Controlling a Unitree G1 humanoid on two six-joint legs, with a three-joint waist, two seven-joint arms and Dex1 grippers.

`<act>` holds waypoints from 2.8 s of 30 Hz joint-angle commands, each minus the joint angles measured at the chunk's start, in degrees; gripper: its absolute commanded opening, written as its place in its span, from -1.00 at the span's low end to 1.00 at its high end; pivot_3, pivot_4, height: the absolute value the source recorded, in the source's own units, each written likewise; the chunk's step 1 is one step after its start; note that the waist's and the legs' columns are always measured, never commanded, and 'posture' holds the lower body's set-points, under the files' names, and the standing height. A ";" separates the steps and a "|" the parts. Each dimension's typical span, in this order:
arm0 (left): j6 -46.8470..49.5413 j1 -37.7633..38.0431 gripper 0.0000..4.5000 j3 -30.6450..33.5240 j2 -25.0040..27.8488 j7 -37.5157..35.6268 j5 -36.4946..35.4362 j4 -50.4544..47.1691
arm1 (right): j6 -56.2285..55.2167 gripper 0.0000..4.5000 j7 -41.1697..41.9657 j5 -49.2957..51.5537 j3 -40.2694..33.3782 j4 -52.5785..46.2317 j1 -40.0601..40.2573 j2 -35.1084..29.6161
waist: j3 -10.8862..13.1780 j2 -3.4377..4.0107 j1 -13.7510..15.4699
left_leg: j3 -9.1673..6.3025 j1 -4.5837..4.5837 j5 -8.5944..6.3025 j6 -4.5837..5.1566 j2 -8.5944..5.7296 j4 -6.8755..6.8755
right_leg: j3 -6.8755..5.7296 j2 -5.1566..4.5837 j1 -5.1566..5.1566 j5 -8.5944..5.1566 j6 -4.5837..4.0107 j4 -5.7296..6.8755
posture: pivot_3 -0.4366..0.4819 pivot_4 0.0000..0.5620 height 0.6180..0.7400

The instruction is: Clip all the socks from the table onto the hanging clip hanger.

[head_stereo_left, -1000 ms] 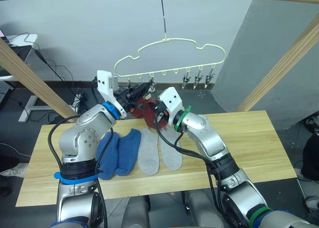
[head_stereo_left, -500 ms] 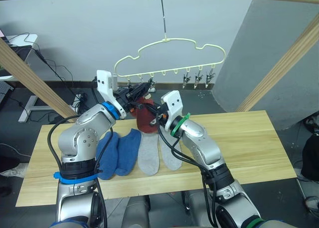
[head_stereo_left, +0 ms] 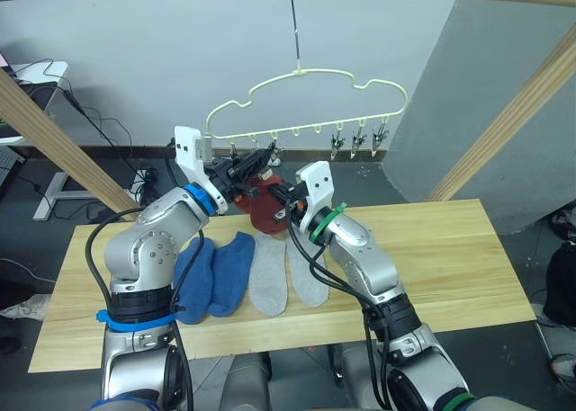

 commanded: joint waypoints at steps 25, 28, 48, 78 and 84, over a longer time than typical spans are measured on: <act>2.00 1.04 0.73 1.63 0.83 2.50 -2.86 -3.42 | -1.03 -1.00 -0.53 3.53 2.00 -1.18 -3.47 2.97 | 0.00 0.00 0.01 | -0.01 0.00 0.00 0.00 0.00 0.00 | 0.00 0.00 0.00 0.01 -0.01 0.02 | -0.45 -0.08 1.00; 1.80 1.46 0.73 1.54 1.49 2.35 -2.89 -3.75 | 0.55 -1.00 0.26 3.09 2.94 -3.16 -2.43 1.23 | 0.00 0.00 0.01 | -0.01 0.00 0.00 0.00 0.00 0.00 | -0.01 0.00 0.00 0.01 -0.01 0.03 | -0.45 -0.08 1.00; 0.44 7.63 0.73 -0.71 5.59 -1.04 -1.79 -9.09 | 14.67 -1.00 9.33 2.44 8.72 -20.38 2.72 -12.57 | -0.01 -0.01 0.08 | -0.02 0.00 0.00 -0.01 -0.01 0.01 | -0.01 -0.01 -0.01 -0.03 0.04 0.04 | -0.44 -0.09 1.00; -24.55 14.79 0.74 -8.34 2.29 0.42 19.71 -9.86 | 28.87 0.52 19.64 5.14 1.47 -29.74 8.74 -45.65 | 0.00 -0.02 0.39 | 0.16 0.01 0.00 0.01 -0.07 0.01 | 0.12 -0.07 -0.01 -0.18 0.22 -0.02 | -0.42 -0.01 1.00; -31.06 13.58 0.74 -8.98 -2.28 5.37 25.37 -7.06 | 27.11 0.81 22.48 8.83 -1.76 -38.99 10.75 -47.83 | 0.01 -0.02 0.45 | 0.13 0.01 0.00 0.01 -0.04 0.01 | 0.11 -0.03 0.00 -0.18 0.23 -0.01 | -0.46 0.00 1.00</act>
